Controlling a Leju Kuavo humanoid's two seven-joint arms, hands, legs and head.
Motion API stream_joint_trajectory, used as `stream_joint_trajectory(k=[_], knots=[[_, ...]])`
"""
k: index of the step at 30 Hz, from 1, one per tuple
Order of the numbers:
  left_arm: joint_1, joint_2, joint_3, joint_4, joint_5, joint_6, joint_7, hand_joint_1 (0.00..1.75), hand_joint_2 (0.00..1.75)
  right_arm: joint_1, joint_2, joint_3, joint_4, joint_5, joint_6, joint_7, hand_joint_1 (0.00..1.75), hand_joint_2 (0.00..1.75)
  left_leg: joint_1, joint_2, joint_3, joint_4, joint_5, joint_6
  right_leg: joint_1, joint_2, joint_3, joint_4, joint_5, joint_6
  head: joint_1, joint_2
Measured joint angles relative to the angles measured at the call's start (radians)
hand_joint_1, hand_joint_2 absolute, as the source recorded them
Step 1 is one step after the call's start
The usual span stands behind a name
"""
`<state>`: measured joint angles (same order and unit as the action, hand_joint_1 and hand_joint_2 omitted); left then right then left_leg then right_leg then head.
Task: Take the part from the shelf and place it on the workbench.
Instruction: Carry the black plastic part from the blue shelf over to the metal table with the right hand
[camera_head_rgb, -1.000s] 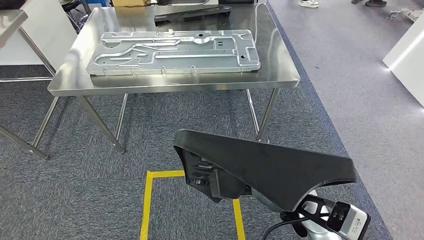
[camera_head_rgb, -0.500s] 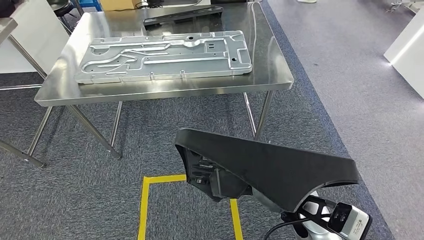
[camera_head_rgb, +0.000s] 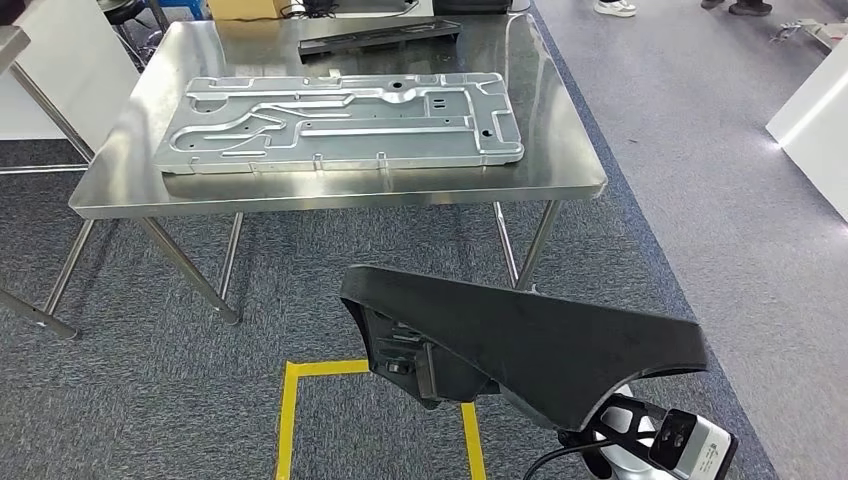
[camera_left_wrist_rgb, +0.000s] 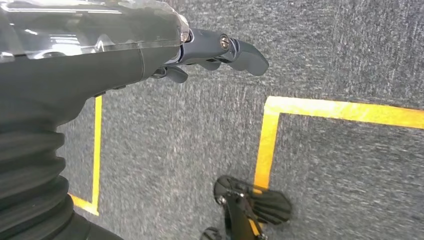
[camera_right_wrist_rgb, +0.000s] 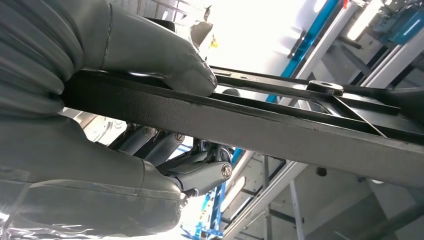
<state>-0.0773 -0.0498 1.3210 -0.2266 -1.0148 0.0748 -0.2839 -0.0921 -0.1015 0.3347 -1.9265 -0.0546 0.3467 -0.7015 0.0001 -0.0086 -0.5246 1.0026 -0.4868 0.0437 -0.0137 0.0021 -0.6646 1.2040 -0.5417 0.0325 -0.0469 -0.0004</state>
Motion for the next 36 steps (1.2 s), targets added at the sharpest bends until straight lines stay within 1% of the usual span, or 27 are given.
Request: stream_joint_trajectory(k=[1,2,3,5,7,8,10,12,13,14,15,16,17,18,19,22,23,24,25,27,28,29,30,32,33,34,36], knots=[[0.000,-0.001,0.000,0.000,0.000,0.000,0.000,0.00,1.75,-0.003,0.000,0.000,0.001,0.000,0.001,0.000,1.73,1.75,0.000,-0.001,0.009,0.000,-0.009,-0.003,0.000,0.000,0.022,-0.070,0.049,-0.003,0.000,0.000],[0.000,-0.002,0.000,0.000,0.000,0.000,-0.001,0.00,1.75,-0.006,0.001,0.001,0.003,0.001,0.002,0.000,1.73,1.75,0.000,-0.002,0.018,0.000,-0.016,-0.007,0.003,-0.001,0.040,-0.128,0.076,-0.007,0.000,0.000],[-0.001,-0.003,0.001,0.000,0.001,0.000,-0.001,0.00,1.75,-0.010,0.002,0.001,0.005,0.001,0.001,0.000,1.73,1.75,0.000,-0.002,0.023,-0.001,-0.023,-0.013,0.006,-0.002,0.051,-0.164,0.088,-0.014,0.000,0.000],[-0.001,-0.004,0.001,0.000,0.001,-0.001,-0.001,0.00,1.75,-0.014,0.003,0.003,0.008,0.002,0.000,0.000,1.73,1.75,-0.001,-0.002,0.034,0.002,-0.029,-0.027,0.013,-0.003,0.056,-0.181,0.082,-0.029,0.000,0.000],[-0.002,-0.004,0.001,0.000,0.001,-0.002,-0.001,0.00,1.75,-0.016,0.006,0.007,0.009,0.004,-0.004,0.000,1.73,1.75,-0.001,0.000,0.040,0.017,-0.035,-0.039,0.009,-0.002,0.073,-0.189,0.089,-0.044,0.000,0.000],[-0.003,-0.005,0.001,0.000,0.001,-0.003,-0.001,0.00,1.75,-0.019,0.008,0.011,0.009,0.005,-0.007,0.000,1.73,1.75,0.000,0.001,0.031,0.040,-0.044,-0.044,0.006,-0.003,0.084,-0.193,0.085,-0.050,0.000,0.000],[-0.005,-0.006,0.001,0.000,0.001,-0.004,-0.001,0.00,1.75,-0.025,0.011,0.018,0.010,0.006,-0.011,0.000,1.73,1.75,0.005,0.002,-0.021,0.135,-0.085,-0.055,0.004,-0.004,0.101,-0.197,0.075,-0.058,0.000,0.000],[-0.004,-0.007,0.001,0.000,0.001,-0.005,-0.001,0.00,1.75,-0.027,0.013,0.023,0.011,0.007,-0.014,0.000,1.73,1.75,0.010,0.002,-0.102,0.252,-0.129,-0.063,0.005,-0.003,0.113,-0.197,0.062,-0.060,0.000,0.000],[-0.001,-0.007,0.001,0.000,0.001,-0.005,-0.001,0.00,1.75,-0.026,0.015,0.026,0.011,0.008,-0.015,0.000,1.73,1.75,0.011,0.002,-0.131,0.279,-0.133,-0.066,0.005,-0.002,0.122,-0.197,0.054,-0.059,0.000,0.000],[0.000,-0.007,0.001,0.000,0.000,-0.005,-0.001,0.00,1.75,-0.027,0.016,0.027,0.012,0.009,-0.015,0.000,1.73,1.75,0.013,0.003,-0.144,0.271,-0.115,-0.066,0.005,-0.001,0.132,-0.197,0.046,-0.058,0.000,0.000],[0.002,-0.007,0.001,0.000,0.000,-0.005,-0.001,0.00,1.75,-0.027,0.017,0.029,0.013,0.010,-0.016,0.000,1.73,1.75,0.014,0.003,-0.139,0.226,-0.078,-0.066,0.004,-0.001,0.146,-0.197,0.036,-0.055,0.000,0.000],[0.002,-0.007,0.001,0.000,0.000,-0.005,-0.001,0.00,1.75,-0.028,0.018,0.030,0.013,0.012,-0.017,0.000,1.73,1.75,0.014,0.004,-0.123,0.158,-0.025,-0.065,0.003,-0.001,0.160,-0.197,0.025,-0.052,0.000,0.000],[0.003,-0.007,0.001,0.000,-0.001,-0.005,-0.001,0.00,1.75,-0.029,0.018,0.030,0.013,0.013,-0.018,0.000,1.73,1.75,0.012,0.005,-0.110,0.101,0.016,-0.062,0.003,-0.002,0.174,-0.198,0.015,-0.048,0.000,0.000],[0.003,-0.007,0.001,0.000,-0.001,-0.006,-0.001,0.00,1.75,-0.030,0.019,0.031,0.013,0.014,-0.020,0.000,1.73,1.75,0.009,0.006,-0.098,0.058,0.042,-0.057,0.003,-0.003,0.182,-0.199,0.007,-0.043,0.000,0.000],[0.003,-0.007,0.001,0.000,-0.001,-0.006,-0.001,0.00,1.75,-0.032,0.019,0.031,0.013,0.014,-0.021,0.001,1.73,1.75,0.005,0.007,-0.094,0.038,0.055,-0.049,0.004,-0.003,0.188,-0.200,0.000,-0.036,0.000,0.000],[0.004,-0.005,0.001,0.000,-0.002,-0.006,-0.001,0.00,1.75,-0.037,0.021,0.031,0.011,0.016,-0.024,0.001,1.73,1.75,0.003,0.006,-0.082,0.028,0.050,-0.025,0.005,-0.002,0.196,-0.190,-0.004,-0.018,0.000,0.000],[0.003,-0.005,0.001,0.000,-0.003,-0.007,-0.001,0.00,1.75,-0.041,0.021,0.031,0.010,0.016,-0.025,0.000,1.73,1.75,0.005,0.006,-0.074,0.024,0.047,-0.018,0.004,-0.002,0.188,-0.167,-0.005,-0.014,0.000,0.000],[0.002,-0.005,0.001,0.000,-0.003,-0.007,0.000,0.00,1.75,-0.046,0.021,0.031,0.009,0.015,-0.025,0.000,1.73,1.75,0.007,0.005,-0.065,0.021,0.045,-0.013,0.003,-0.002,0.166,-0.127,-0.015,-0.011,0.000,0.000],[0.001,-0.005,0.001,0.000,-0.003,-0.007,0.001,0.00,1.75,-0.050,0.022,0.032,0.009,0.014,-0.025,0.000,1.73,1.75,0.008,0.004,-0.059,0.018,0.040,-0.009,0.001,-0.002,0.129,-0.068,-0.033,-0.008,0.000,0.000],[0.001,-0.004,0.001,0.000,-0.004,-0.006,0.002,0.00,1.75,-0.054,0.022,0.032,0.009,0.012,-0.024,0.003,1.73,1.75,0.006,0.003,-0.046,0.018,0.027,-0.004,0.001,-0.002,0.037,0.058,-0.083,-0.002,0.000,0.000],[0.001,-0.004,0.001,0.000,-0.004,-0.006,0.003,0.00,1.75,-0.054,0.022,0.032,0.009,0.010,-0.023,0.005,1.73,1.75,0.005,0.002,-0.037,0.018,0.019,-0.004,0.001,-0.002,0.001,0.093,-0.095,0.000,0.000,0.000],[0.001,-0.004,0.001,0.000,-0.004,-0.005,0.004,0.00,1.75,-0.054,0.022,0.032,0.009,0.008,-0.023,0.007,1.73,1.75,0.004,0.001,-0.026,0.018,0.010,-0.004,0.001,-0.002,-0.018,0.094,-0.087,-0.001,0.000,0.000],[0.002,-0.004,0.001,0.000,-0.004,-0.005,0.004,0.00,1.75,-0.055,0.022,0.032,0.009,0.006,-0.022,0.008,1.73,1.75,0.004,0.000,-0.012,0.018,0.000,-0.005,0.001,-0.002,-0.020,0.059,-0.056,-0.005,0.000,0.000],[0.002,-0.004,0.001,0.000,-0.004,-0.006,0.004,0.00,1.75,-0.058,0.023,0.032,0.009,0.004,-0.021,0.010,1.73,1.75,0.002,-0.002,0.015,0.017,-0.020,-0.009,0.005,-0.002,0.007,-0.066,0.048,-0.018,0.000,0.000],[0.001,-0.005,0.001,0.000,-0.004,-0.006,0.004,0.00,1.75,-0.060,0.023,0.032,0.009,0.003,-0.020,0.011,1.73,1.75,0.001,-0.003,0.024,0.016,-0.029,-0.013,0.009,-0.002,0.018,-0.119,0.082,-0.024,0.001,0.000],[0.000,-0.005,0.001,0.000,-0.004,-0.006,0.004,0.00,1.75,-0.063,0.023,0.032,0.009,0.002,-0.018,0.012,1.73,1.75,0.001,-0.004,0.028,0.013,-0.037,-0.019,0.013,-0.002,0.024,-0.152,0.105,-0.029,0.002,0.000],[-0.002,-0.005,0.001,0.000,-0.003,-0.005,0.002,0.00,1.75,-0.067,0.024,0.032,0.008,0.000,-0.015,0.014,1.73,1.75,0.000,-0.004,0.037,0.014,-0.040,-0.032,0.016,0.001,0.030,-0.172,0.106,-0.038,0.004,0.000]])
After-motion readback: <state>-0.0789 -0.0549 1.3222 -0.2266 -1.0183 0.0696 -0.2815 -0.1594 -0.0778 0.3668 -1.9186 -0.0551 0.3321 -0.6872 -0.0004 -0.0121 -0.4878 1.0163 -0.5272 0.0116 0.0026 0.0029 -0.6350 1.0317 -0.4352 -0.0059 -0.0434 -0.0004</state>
